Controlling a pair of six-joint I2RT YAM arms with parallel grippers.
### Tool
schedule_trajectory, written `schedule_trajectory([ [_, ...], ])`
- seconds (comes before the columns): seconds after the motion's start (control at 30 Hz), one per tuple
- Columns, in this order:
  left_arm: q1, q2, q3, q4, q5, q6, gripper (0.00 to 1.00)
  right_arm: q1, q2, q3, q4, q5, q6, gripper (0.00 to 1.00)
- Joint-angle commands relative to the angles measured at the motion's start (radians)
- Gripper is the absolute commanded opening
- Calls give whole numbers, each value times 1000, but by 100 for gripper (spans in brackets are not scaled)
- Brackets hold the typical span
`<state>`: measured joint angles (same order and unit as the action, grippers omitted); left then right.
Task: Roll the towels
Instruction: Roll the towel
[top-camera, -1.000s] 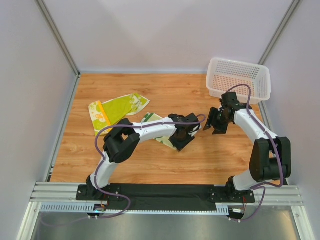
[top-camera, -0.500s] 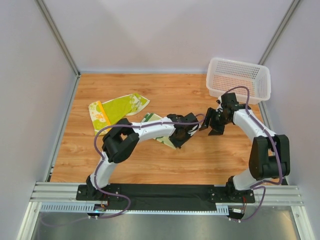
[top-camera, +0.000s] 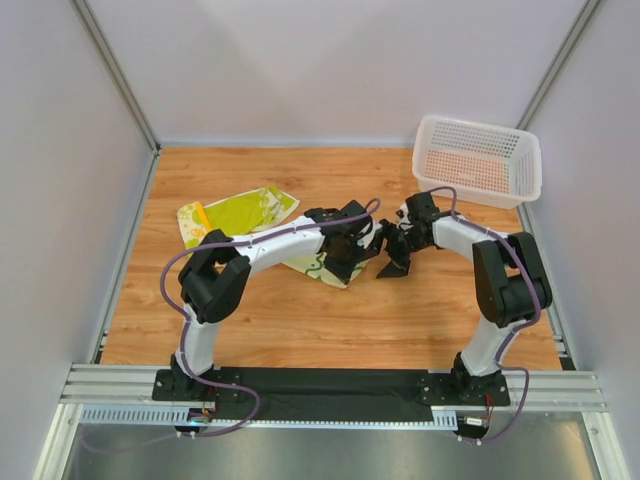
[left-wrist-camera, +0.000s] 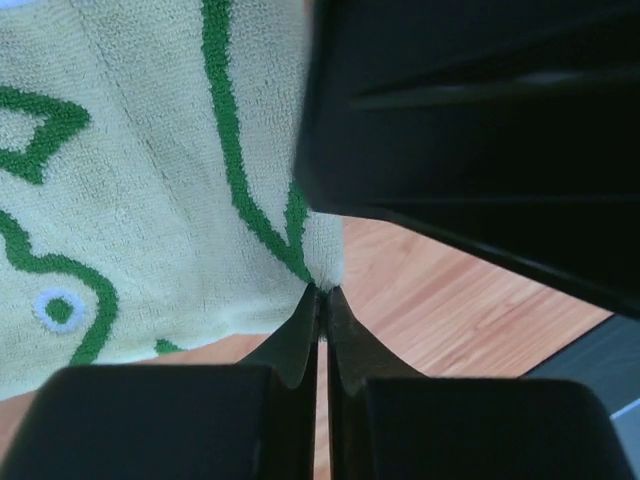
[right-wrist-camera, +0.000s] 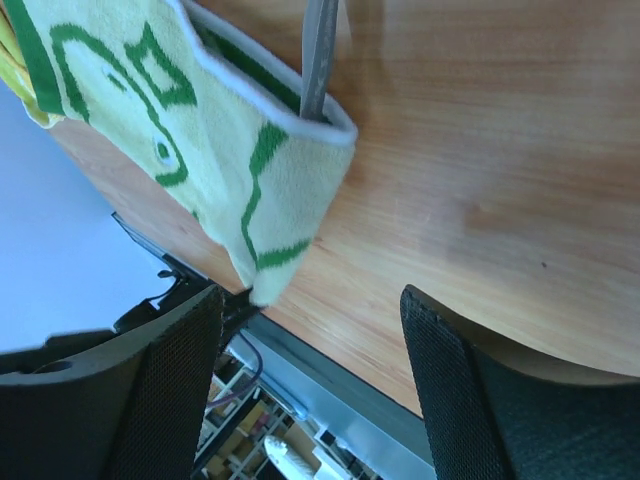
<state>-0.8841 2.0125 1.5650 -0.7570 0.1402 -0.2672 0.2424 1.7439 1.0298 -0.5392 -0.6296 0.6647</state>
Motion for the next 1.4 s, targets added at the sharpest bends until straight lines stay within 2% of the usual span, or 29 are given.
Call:
schedule_trajectory([
  [0.0,-12,-78,-25,50,79,-26,0,24,61,59,85,-54,84,73],
  [0.2,20,-109,-62,73,130,-53,0,38,141,98,107,-45,90,66],
  [0.3,31,-123,-72,78,133,-55,0,37,163,113,107,-30,93,51],
  [0.33,33,-123,-72,77,131,-56,0,37,166,122,96,-25,90,40],
  [0.4,37,-123,-80,76,134,-55,0,35,169,136,82,-6,79,29],
  [0.43,39,-124,-82,76,134,-55,0,34,169,144,64,2,69,19],
  [0.47,42,-124,-83,76,136,-53,0,34,170,160,56,7,62,16],
  [0.63,54,-138,-106,82,141,-59,0,29,190,208,1,33,30,11],
  [0.7,62,-146,-115,82,151,-61,0,28,198,243,-27,60,0,20],
  [0.73,63,-155,-118,84,154,-63,0,28,200,254,-63,77,-13,32],
  [0.77,65,-158,-123,84,154,-63,0,28,197,266,-79,109,-40,37],
  [0.87,69,-167,-132,85,153,-63,0,28,193,303,-133,162,-74,39],
  [0.9,70,-167,-134,85,156,-61,0,29,194,311,-142,166,-89,37],
  [0.93,71,-167,-135,85,157,-63,0,28,195,322,-151,168,-96,24],
  [1.03,74,-166,-137,85,162,-61,0,28,197,328,-156,177,-97,4],
  [1.1,77,-166,-134,85,168,-64,0,28,195,329,-157,176,-99,0],
  [1.13,77,-167,-134,85,171,-67,0,28,197,331,-160,176,-103,0],
  [1.2,86,-167,-131,90,197,-73,0,24,194,345,-182,198,-114,10],
  [1.23,91,-166,-131,93,206,-84,0,20,194,351,-201,209,-129,32],
  [1.27,102,-167,-129,96,234,-90,0,18,194,361,-214,238,-134,45],
  [1.33,115,-167,-131,104,263,-112,0,9,186,375,-248,267,-149,62],
  [1.37,128,-169,-132,107,286,-121,0,5,184,378,-254,281,-164,63],
])
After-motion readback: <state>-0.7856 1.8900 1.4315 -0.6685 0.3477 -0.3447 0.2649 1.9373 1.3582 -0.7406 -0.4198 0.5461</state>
